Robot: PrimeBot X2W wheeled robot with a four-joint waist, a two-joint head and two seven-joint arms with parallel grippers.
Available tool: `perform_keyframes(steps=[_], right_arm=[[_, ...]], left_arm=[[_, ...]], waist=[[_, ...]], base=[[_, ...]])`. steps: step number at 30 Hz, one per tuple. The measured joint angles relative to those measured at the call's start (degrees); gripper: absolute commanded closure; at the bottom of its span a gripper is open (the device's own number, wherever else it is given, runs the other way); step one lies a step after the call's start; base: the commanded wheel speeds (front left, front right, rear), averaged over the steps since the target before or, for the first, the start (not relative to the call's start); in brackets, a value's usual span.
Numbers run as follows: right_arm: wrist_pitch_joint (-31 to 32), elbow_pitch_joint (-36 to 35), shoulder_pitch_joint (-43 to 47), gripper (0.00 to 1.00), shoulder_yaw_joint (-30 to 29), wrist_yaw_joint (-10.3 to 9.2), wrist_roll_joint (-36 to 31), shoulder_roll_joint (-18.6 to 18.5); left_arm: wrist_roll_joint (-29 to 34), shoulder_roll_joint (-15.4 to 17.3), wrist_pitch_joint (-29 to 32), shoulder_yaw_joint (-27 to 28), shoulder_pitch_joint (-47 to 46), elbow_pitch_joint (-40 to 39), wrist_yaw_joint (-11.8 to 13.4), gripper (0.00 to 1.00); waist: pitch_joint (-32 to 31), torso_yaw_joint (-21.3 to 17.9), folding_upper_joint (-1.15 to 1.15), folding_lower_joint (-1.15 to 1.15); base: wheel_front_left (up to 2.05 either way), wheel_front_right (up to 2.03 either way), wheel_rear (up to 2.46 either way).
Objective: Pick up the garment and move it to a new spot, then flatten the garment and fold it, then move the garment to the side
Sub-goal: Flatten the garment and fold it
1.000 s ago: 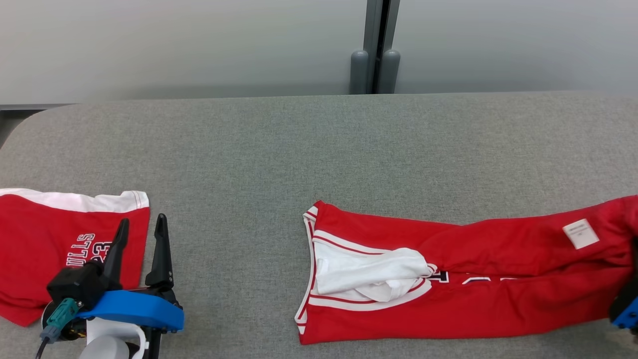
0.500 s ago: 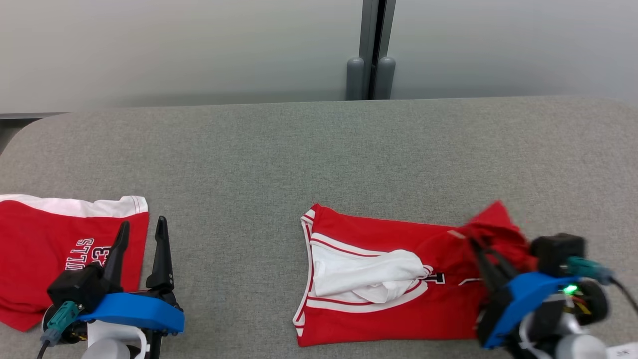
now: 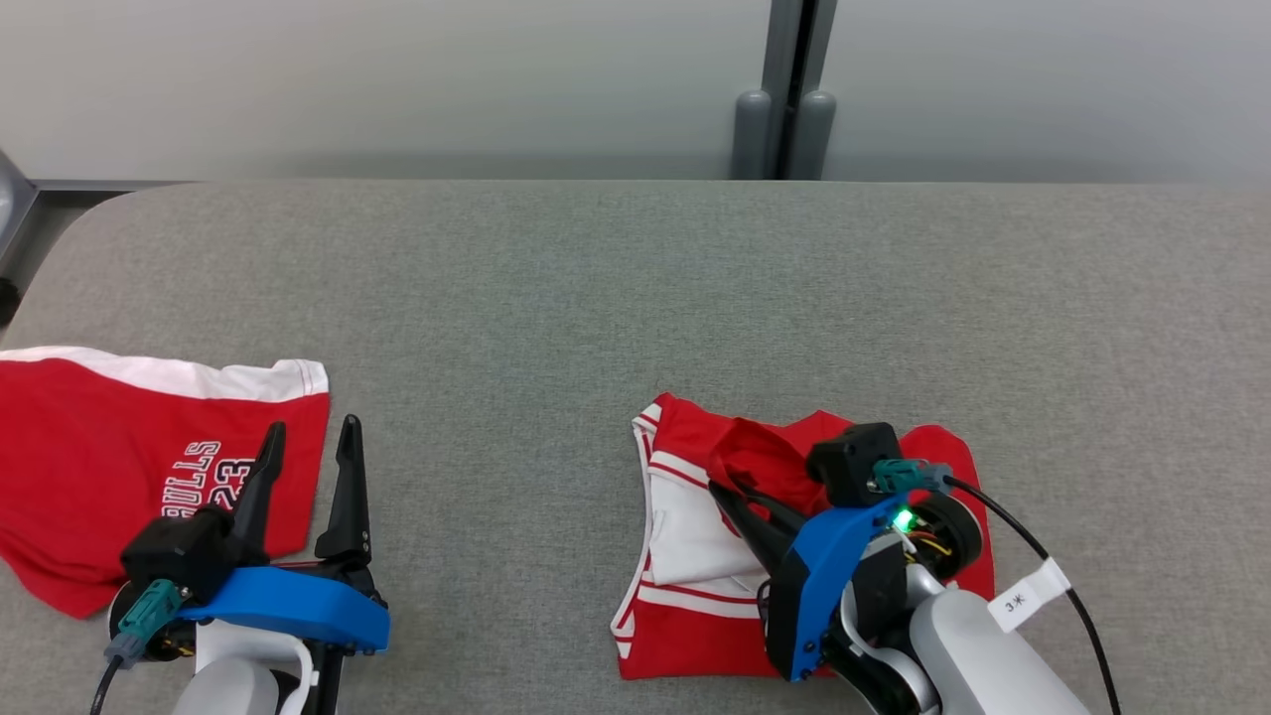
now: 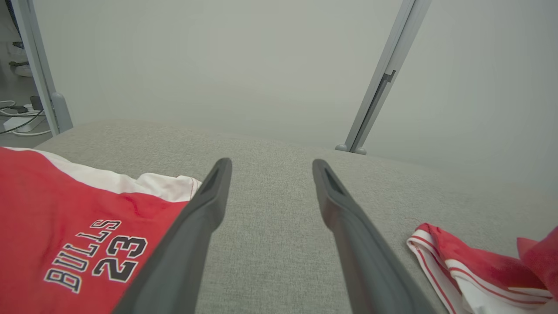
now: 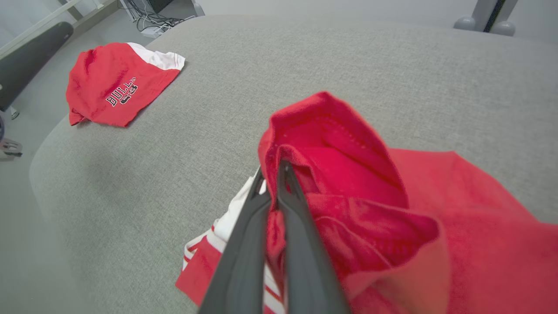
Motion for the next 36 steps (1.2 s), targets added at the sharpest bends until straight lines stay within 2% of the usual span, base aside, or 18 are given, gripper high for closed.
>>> perform_keyframes(steps=[10, 11, 12, 17, 20, 28, 33, 36], right_arm=[[-2.66, 9.99, -4.58, 0.98, 6.03, 0.0, 5.11, -0.01], [-3.05, 10.6, -4.7, 0.76, 6.3, 0.0, 5.44, -0.01], [-3.16, 11.15, -5.01, 0.0, 6.58, 0.0, 5.65, 0.0], [-2.56, 10.93, -5.25, 0.0, 9.07, 0.0, 8.77, 0.04], [-1.85, 8.45, -5.23, 0.0, 10.32, 0.0, 10.54, 0.01], [-1.91, -6.71, -2.64, 0.0, 8.82, 0.01, 17.06, -0.92], [-2.29, -14.0, 1.97, 0.0, -0.21, -0.01, 17.41, -5.56], [-2.94, -15.18, 4.66, 0.0, -7.83, 0.0, 12.49, -7.2]], left_arm=[[-0.12, -0.04, -0.14, -0.38, -0.78, 1.11, -0.24, 0.0], [-0.16, -0.04, -0.2, -0.4, -0.79, 1.22, -0.25, 0.0], [-0.19, -0.03, -0.21, -0.35, -0.8, 1.32, -0.26, 0.0], [-0.53, 0.08, -0.3, 0.07, -0.82, 1.9, -0.43, 0.0], [-0.57, 0.23, -0.48, 0.32, -0.83, 2.21, -0.52, 0.0], [-0.77, 0.67, -0.74, 1.01, -0.68, 2.46, -0.57, 0.0], [-0.76, 1.02, -0.8, 1.45, -0.19, 2.34, -0.57, 0.0], [-0.74, 1.34, -0.81, 1.78, 0.28, 2.21, -0.56, 0.0]], waist=[[0.71, 2.06, 0.0, 0.0], [0.71, 2.06, 0.0, 0.0], [0.72, 2.03, 0.0, 0.0], [0.54, 1.47, 0.0, 0.0], [0.35, 0.86, 0.0, 0.0], [-0.35, -0.75, 0.0, 0.0], [-0.86, -1.27, 0.0, 0.0], [-1.11, -1.53, 0.0, 0.0]], base=[[0.0, 0.0, 0.0], [0.0, 0.0, 0.0], [0.0, 0.0, 0.0], [0.0, 0.0, 0.0], [0.0, 0.0, 0.0], [0.0, 0.0, 0.0], [0.0, 0.0, 0.0], [0.0, 0.0, 0.0]])
